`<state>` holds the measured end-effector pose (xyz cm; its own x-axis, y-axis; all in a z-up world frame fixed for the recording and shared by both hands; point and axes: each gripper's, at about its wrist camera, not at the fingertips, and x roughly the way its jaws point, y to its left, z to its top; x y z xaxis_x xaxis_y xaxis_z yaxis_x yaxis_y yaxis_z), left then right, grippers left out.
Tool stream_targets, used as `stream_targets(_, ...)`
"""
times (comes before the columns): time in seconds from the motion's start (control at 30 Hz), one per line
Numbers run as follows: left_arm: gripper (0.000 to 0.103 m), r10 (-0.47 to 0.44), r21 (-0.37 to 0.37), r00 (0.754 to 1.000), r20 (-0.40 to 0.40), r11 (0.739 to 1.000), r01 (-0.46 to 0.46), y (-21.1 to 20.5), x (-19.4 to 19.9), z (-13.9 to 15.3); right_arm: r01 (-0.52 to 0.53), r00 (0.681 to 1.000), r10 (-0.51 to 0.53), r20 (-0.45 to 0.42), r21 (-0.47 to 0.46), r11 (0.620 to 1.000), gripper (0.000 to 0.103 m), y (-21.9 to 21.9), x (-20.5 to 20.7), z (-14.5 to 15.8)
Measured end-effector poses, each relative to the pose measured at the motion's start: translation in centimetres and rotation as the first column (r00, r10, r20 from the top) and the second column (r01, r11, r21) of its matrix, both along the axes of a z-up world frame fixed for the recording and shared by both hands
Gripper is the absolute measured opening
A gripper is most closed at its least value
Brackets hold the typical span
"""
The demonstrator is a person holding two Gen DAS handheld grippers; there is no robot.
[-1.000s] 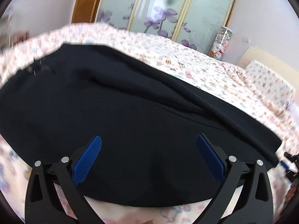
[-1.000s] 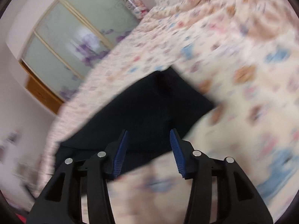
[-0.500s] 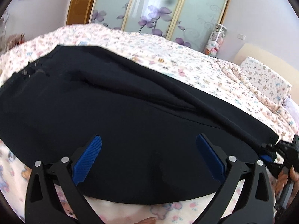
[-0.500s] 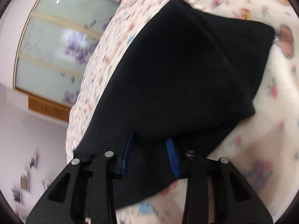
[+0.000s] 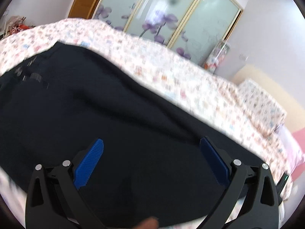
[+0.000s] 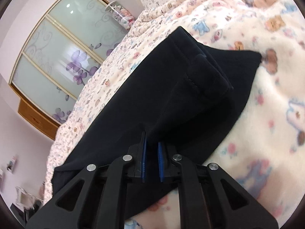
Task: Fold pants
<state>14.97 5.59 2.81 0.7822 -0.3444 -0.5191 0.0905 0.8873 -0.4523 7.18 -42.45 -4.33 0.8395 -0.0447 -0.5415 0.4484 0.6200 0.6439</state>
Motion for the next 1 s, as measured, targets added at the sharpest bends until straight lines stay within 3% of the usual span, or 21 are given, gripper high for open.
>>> stream_targets(0.1,0.101,0.031,-0.014,0.999,-0.040,0.999,-0.031,1.8,5.4,1.8,-0.009,1.000,0.009,0.014,-0.018,1.000,0.010,0.2,0.0,0.0)
stream_targets(0.2,0.101,0.029,0.002,0.991,-0.133,1.000,-0.029,2.4,12.3,2.6,-0.024,1.000,0.024,0.015,-0.013,1.000,0.010,0.0,0.5,-0.2)
stream_targets(0.3,0.101,0.076,-0.054,0.958,-0.277,0.994,-0.094,3.9,18.9,1.7,-0.039,0.999,0.039,0.010,-0.004,0.999,0.010,0.0,0.8,-0.4)
stream_targets(0.43,0.101,0.179,-0.007,0.887,-0.425,0.980,-0.201,5.3,25.1,-0.7,-0.054,0.998,0.054,0.016,0.001,0.999,0.010,-0.1,1.0,-0.6)
stream_targets(0.5,0.090,0.233,0.045,0.860,-0.454,0.970,-0.240,5.6,26.4,-1.8,-0.063,0.998,0.063,0.019,0.003,0.998,0.010,-0.1,1.0,-0.7)
stream_targets(0.53,0.078,0.251,0.043,0.849,-0.465,0.964,-0.261,5.9,27.1,-2.5,-0.066,0.998,0.066,0.020,0.003,0.998,0.010,-0.1,0.9,-0.7)
stream_targets(0.57,0.072,0.255,0.034,0.844,-0.471,0.962,-0.272,6.2,27.2,-3.0,-0.067,0.998,0.067,0.022,0.004,0.998,0.010,-0.1,0.9,-0.8)
stream_targets(0.7,0.069,0.278,0.012,0.846,-0.455,0.952,-0.307,6.4,27.8,-3.7,-0.071,0.997,0.071,0.024,0.000,0.997,0.011,0.1,0.9,-0.8)
stream_targets(0.73,0.055,0.280,0.009,0.850,-0.446,0.951,-0.309,6.5,27.9,-3.9,-0.071,0.997,0.071,0.024,-0.002,0.997,0.011,0.1,0.9,-0.8)
stream_targets(0.77,0.028,0.277,0.001,0.850,-0.448,0.951,-0.310,6.8,28.0,-4.1,-0.071,0.997,0.071,0.024,-0.003,0.997,0.011,0.1,0.9,-0.8)
stream_targets(0.83,0.008,0.250,-0.053,0.852,-0.461,0.950,-0.307,7.4,27.6,-4.5,-0.069,0.997,0.070,0.025,-0.011,0.998,0.010,0.2,0.9,-0.7)
stream_targets(1.0,0.004,0.293,-0.062,0.881,-0.372,0.939,-0.338,7.7,24.1,-2.8,-0.066,0.997,0.067,0.040,-0.023,0.998,0.010,0.3,0.7,-0.4)
